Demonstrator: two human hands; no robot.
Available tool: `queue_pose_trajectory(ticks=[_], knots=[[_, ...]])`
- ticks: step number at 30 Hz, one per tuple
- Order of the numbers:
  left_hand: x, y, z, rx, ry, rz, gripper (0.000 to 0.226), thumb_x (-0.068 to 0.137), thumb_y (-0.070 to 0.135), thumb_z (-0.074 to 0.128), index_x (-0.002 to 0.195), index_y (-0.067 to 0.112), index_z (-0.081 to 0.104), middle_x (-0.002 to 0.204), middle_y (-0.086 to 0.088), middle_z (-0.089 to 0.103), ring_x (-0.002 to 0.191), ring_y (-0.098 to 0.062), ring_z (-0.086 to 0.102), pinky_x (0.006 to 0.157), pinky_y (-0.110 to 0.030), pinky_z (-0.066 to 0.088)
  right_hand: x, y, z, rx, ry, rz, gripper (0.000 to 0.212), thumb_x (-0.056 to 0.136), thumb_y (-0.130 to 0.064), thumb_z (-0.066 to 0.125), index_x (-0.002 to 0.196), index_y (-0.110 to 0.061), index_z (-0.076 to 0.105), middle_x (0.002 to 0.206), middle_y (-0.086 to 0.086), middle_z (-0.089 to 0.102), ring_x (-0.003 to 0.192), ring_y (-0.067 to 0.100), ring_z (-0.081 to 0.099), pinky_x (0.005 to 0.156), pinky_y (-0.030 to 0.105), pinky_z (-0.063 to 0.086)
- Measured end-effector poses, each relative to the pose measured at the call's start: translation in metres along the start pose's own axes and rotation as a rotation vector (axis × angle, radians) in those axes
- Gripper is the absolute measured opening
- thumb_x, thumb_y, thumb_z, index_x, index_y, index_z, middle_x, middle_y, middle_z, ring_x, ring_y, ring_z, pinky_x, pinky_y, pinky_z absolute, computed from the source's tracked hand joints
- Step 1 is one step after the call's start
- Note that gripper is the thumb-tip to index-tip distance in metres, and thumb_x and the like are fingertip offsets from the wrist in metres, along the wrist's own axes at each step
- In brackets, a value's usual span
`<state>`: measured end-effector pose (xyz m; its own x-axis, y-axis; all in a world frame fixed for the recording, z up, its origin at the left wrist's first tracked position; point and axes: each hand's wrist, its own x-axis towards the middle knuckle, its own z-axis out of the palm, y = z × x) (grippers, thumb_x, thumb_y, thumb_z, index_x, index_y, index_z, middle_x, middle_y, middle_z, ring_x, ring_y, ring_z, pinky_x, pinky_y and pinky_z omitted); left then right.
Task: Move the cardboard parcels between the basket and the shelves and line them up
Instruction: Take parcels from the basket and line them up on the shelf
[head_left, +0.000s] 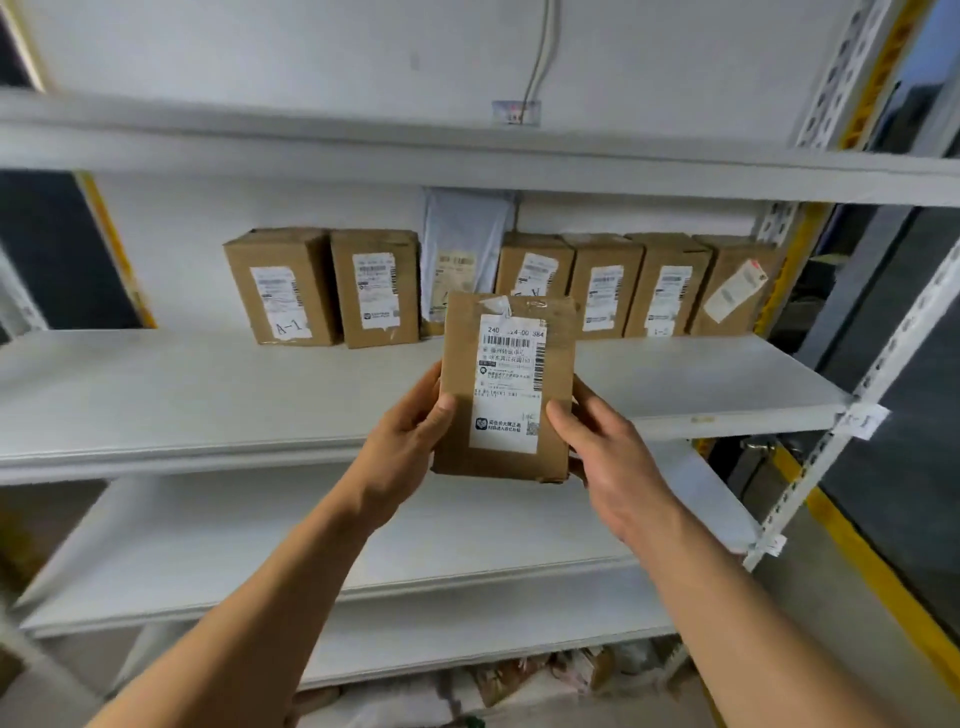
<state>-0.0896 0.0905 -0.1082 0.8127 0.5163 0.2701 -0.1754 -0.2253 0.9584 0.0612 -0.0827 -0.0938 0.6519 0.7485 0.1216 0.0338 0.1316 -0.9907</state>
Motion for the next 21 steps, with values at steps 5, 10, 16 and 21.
queue_pose_trajectory(ticks=[5,10,16,21], knots=[[0.008,-0.004,-0.060,0.050,0.166,-0.010,0.049,0.111,0.034,0.047,0.159,0.038,0.040,0.152,0.012,0.057,0.145,-0.014,0.049,0.120,-0.056,0.039,0.063,0.010,0.051,0.001,-0.145,0.004,0.038,0.108,-0.018,0.057,0.146,-0.024,0.059,0.127,-0.006,0.076,0.120,0.015,0.071,0.097,0.029,0.059],[0.010,-0.002,-0.113,0.067,0.321,-0.046,0.047,0.113,0.025,0.043,0.159,0.037,0.041,0.147,0.013,0.061,0.139,-0.013,0.055,0.117,-0.053,0.045,0.120,0.017,0.104,-0.011,-0.309,-0.012,0.035,0.107,-0.017,0.059,0.141,-0.025,0.062,0.126,-0.010,0.076,0.117,0.008,0.071,0.093,0.023,0.058],[0.005,-0.008,-0.179,0.129,0.444,-0.044,0.045,0.114,0.026,0.039,0.153,0.049,0.044,0.141,0.019,0.063,0.131,-0.004,0.059,0.107,-0.037,0.053,0.172,0.029,0.179,-0.101,-0.435,-0.080,0.040,0.104,-0.026,0.067,0.143,-0.027,0.062,0.139,-0.012,0.068,0.134,0.010,0.060,0.118,0.040,0.044],[0.008,-0.021,-0.247,0.177,0.479,-0.049,0.047,0.114,0.027,0.038,0.156,0.047,0.039,0.140,0.020,0.064,0.130,-0.002,0.059,0.101,-0.028,0.052,0.201,0.049,0.249,-0.111,-0.447,-0.081,0.020,0.105,-0.023,0.064,0.122,-0.034,0.067,0.125,-0.017,0.073,0.119,-0.002,0.066,0.106,0.025,0.048]])
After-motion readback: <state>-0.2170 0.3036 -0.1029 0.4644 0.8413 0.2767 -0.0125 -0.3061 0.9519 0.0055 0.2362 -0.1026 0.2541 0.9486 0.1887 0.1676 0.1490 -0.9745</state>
